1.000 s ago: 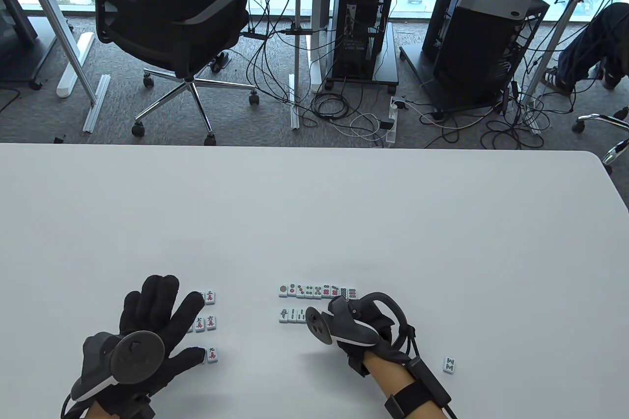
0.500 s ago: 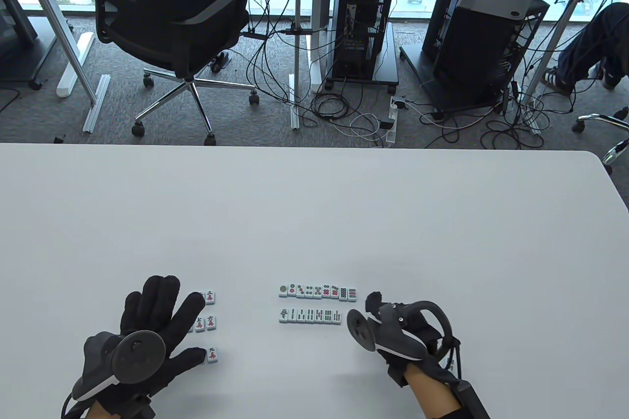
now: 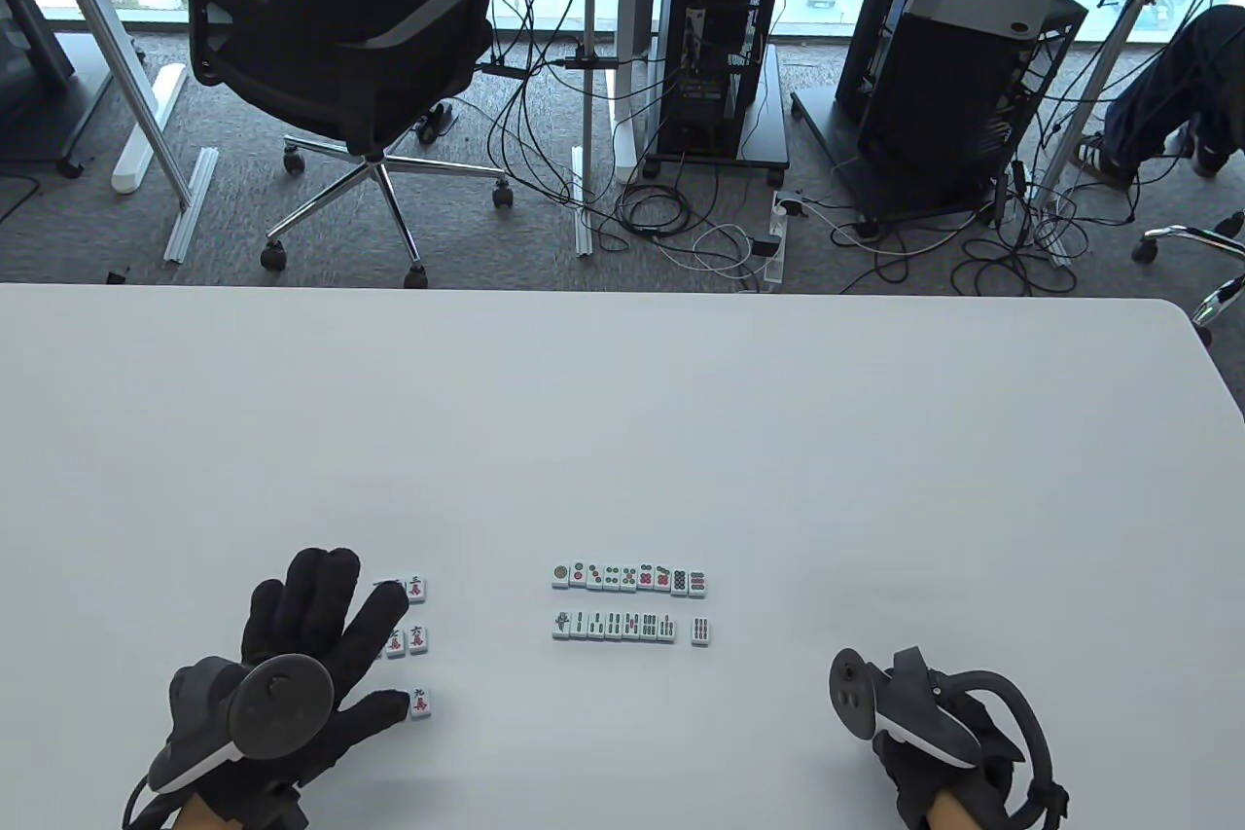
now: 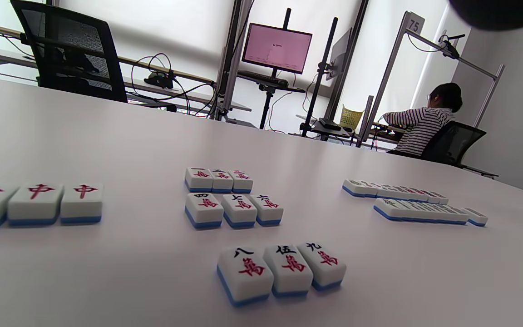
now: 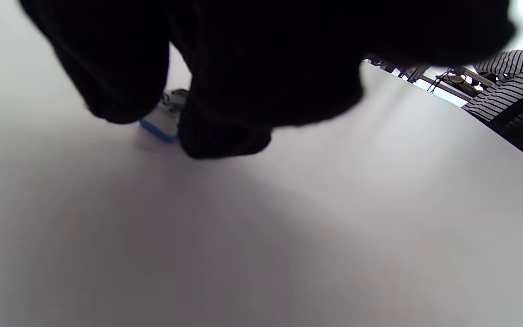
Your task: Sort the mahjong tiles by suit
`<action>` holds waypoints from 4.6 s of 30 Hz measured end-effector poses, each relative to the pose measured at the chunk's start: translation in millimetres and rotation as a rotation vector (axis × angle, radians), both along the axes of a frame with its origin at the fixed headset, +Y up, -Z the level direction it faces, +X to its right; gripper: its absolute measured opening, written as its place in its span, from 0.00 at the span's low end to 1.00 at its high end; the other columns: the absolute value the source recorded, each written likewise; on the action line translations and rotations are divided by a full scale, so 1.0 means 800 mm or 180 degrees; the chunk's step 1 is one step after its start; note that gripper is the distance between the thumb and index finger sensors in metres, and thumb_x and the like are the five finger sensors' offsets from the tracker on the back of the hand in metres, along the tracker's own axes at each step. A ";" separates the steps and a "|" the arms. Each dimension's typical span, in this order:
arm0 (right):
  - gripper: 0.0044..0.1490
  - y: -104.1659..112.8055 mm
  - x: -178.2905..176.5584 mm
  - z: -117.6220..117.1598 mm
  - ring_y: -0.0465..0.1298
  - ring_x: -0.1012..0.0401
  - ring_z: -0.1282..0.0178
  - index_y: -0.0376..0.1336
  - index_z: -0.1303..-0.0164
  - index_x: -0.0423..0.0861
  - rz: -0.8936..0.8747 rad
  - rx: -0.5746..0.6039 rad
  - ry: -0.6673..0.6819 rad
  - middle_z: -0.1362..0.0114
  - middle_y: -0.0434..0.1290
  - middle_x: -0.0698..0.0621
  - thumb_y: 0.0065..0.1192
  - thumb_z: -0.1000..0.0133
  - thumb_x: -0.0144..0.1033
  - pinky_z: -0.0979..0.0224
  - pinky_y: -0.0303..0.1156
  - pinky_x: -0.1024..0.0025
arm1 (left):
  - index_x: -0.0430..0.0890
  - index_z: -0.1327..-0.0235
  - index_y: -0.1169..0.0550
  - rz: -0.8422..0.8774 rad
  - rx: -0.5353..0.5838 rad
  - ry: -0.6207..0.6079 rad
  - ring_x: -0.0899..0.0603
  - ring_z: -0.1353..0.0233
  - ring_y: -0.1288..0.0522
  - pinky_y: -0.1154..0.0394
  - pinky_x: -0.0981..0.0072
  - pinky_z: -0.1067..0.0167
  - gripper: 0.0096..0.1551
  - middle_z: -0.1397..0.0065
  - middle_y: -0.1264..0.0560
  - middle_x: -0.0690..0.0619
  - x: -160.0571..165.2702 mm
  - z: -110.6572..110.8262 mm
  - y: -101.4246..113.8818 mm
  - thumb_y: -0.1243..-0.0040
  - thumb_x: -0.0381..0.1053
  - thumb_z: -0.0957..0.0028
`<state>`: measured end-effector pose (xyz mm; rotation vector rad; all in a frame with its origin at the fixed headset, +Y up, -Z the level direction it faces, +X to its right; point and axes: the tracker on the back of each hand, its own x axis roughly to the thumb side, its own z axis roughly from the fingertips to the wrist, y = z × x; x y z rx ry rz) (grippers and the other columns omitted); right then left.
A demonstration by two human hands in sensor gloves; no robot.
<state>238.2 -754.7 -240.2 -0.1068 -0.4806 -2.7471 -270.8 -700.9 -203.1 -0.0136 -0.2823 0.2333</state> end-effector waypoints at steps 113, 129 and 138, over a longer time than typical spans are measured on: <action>0.61 0.050 -0.029 0.012 0.21 0.40 0.21 0.23 0.21 0.52 -0.1489 0.1791 0.0714 0.17 0.20 0.43 0.45 0.49 0.69 0.28 0.26 0.24 | 0.60 0.23 0.49 -0.0361 0.1211 0.0237 0.46 0.13 0.44 0.45 0.39 0.21 0.56 0.13 0.54 0.58 0.000 -0.012 0.036 0.42 0.75 0.63; 0.61 0.065 -0.035 0.025 0.21 0.40 0.21 0.23 0.21 0.52 -0.1694 0.1881 0.0891 0.17 0.20 0.42 0.46 0.48 0.68 0.28 0.25 0.24 | 0.58 0.37 0.26 -0.1913 0.0270 0.0328 0.56 0.62 0.15 0.19 0.61 0.59 0.43 0.41 0.18 0.58 0.022 -0.126 0.023 0.31 0.67 0.71; 0.61 0.066 -0.032 0.025 0.21 0.40 0.21 0.23 0.21 0.52 -0.1819 0.1879 0.0898 0.17 0.20 0.42 0.46 0.48 0.68 0.28 0.25 0.24 | 0.55 0.45 0.20 -0.2299 -0.0421 0.0193 0.57 0.74 0.17 0.19 0.64 0.69 0.39 0.56 0.14 0.59 0.041 -0.156 -0.047 0.30 0.67 0.72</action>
